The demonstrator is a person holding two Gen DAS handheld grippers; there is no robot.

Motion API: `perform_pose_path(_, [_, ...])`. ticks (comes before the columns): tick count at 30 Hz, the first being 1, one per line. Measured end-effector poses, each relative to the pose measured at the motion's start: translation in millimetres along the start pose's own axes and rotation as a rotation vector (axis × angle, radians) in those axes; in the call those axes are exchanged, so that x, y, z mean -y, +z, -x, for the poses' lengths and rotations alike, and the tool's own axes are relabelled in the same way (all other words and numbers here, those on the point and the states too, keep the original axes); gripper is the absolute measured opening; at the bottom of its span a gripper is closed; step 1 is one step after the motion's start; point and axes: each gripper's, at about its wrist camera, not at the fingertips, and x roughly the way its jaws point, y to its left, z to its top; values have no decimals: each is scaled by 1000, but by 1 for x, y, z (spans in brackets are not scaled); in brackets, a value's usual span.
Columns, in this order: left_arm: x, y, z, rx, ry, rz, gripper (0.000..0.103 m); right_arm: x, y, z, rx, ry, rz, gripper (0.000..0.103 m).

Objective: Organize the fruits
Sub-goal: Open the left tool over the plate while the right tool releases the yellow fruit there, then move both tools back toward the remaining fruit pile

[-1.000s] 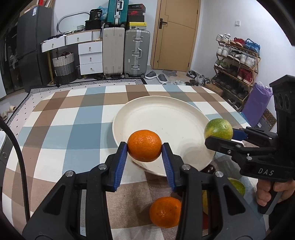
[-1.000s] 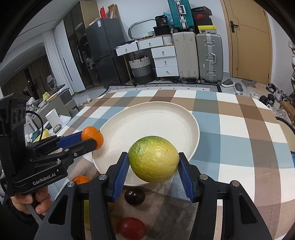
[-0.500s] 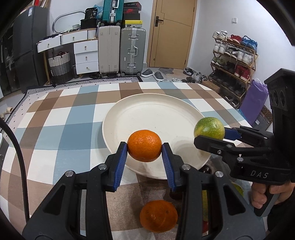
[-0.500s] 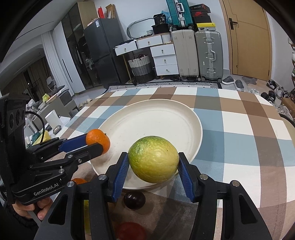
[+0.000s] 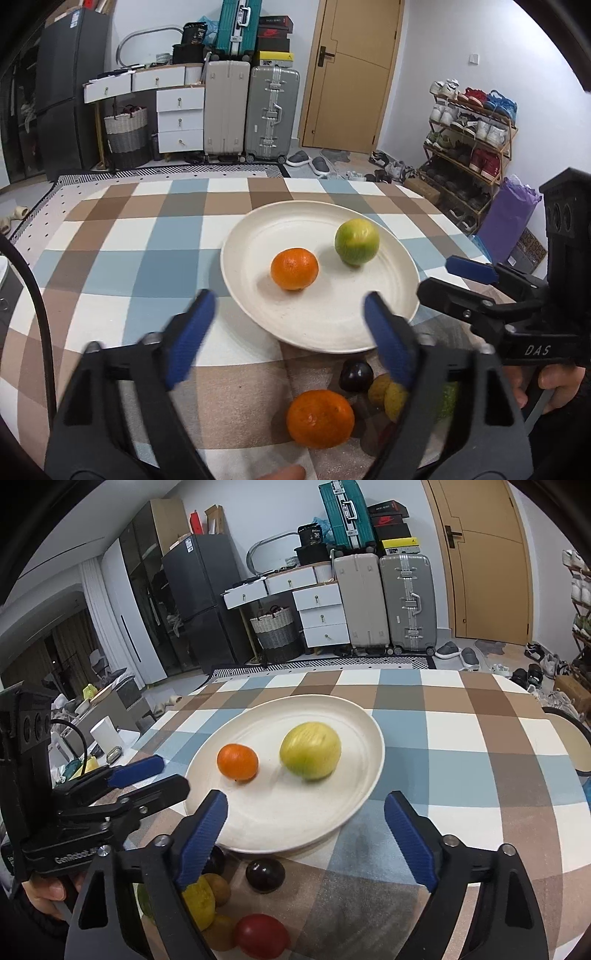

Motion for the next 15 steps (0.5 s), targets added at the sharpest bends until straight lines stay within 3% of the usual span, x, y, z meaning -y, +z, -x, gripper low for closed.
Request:
perform_pose_path(3, [-5,1,11,24,17,2,102,3,0,7,21,-9,-17,102])
perform_pose_path(15, [-21,-14,46,42,56,-7,102,6,-8,23,8,-36,5,103])
